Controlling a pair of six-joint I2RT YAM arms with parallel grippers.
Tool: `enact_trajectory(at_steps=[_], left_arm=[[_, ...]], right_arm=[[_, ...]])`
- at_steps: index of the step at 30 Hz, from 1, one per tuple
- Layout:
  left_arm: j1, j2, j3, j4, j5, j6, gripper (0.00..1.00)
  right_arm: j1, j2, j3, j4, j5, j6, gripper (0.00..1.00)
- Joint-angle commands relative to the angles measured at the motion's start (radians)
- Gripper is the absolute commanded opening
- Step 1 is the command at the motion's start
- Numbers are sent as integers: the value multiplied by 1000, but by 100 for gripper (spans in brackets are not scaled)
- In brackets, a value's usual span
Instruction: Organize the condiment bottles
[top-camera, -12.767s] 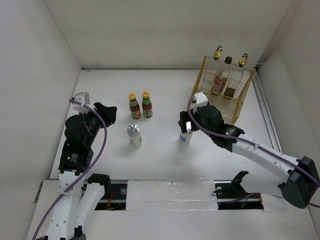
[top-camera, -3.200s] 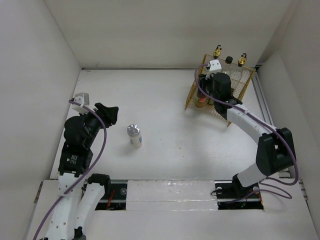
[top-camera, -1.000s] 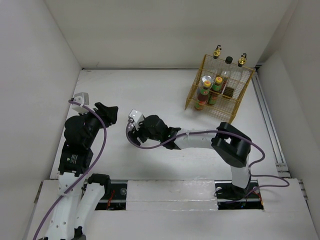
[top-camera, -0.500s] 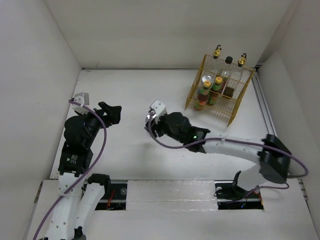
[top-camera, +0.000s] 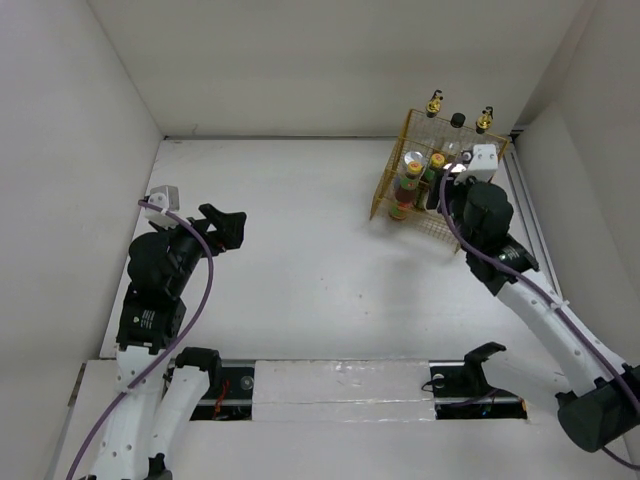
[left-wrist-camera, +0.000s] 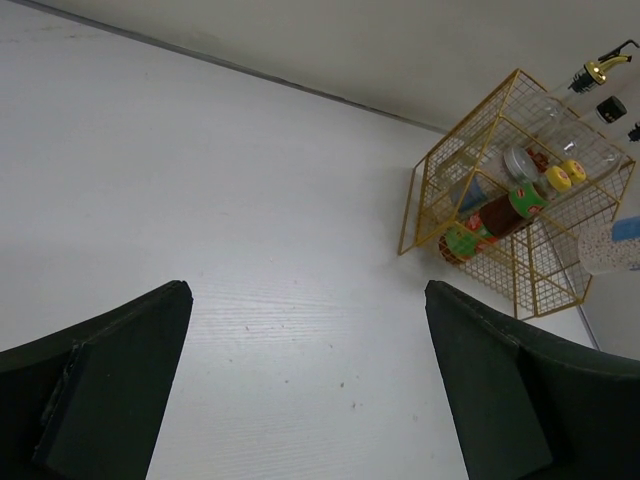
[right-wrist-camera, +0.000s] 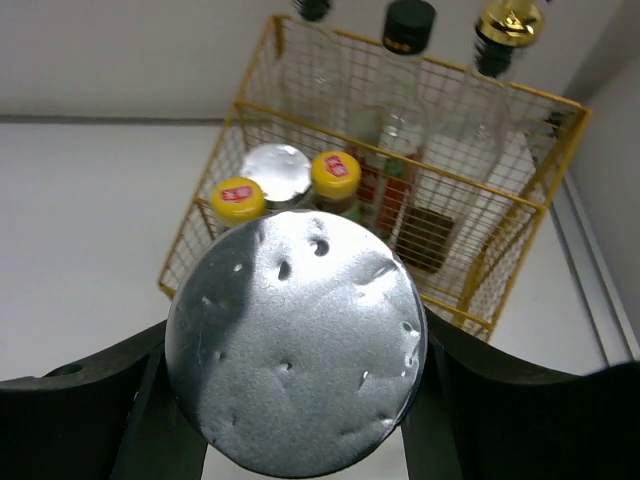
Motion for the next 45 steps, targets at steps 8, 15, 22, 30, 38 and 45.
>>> enact_trajectory(at_steps=[8,15,22,30,38,45], left_arm=[[6,-4,-7,39,28,12,100],[6,17,2,39,40,12,100],[6,16,2,39,40,12,100],[6,14,-7,50,40,12,100],[6,-14,-7,50,12,12,100],[6,-14,-7,59,12,3,100]], right_arm=[[-272,137,152,-4,-184,46,19],[-303,220,74,75,-229,75,17],[-283,293,-9,152,-243,107,23],[-252,359,-36,152,-185,116,55],[-222,217,8,64,-134,125,100],[-188,-16,53,-30,-114,98,100]])
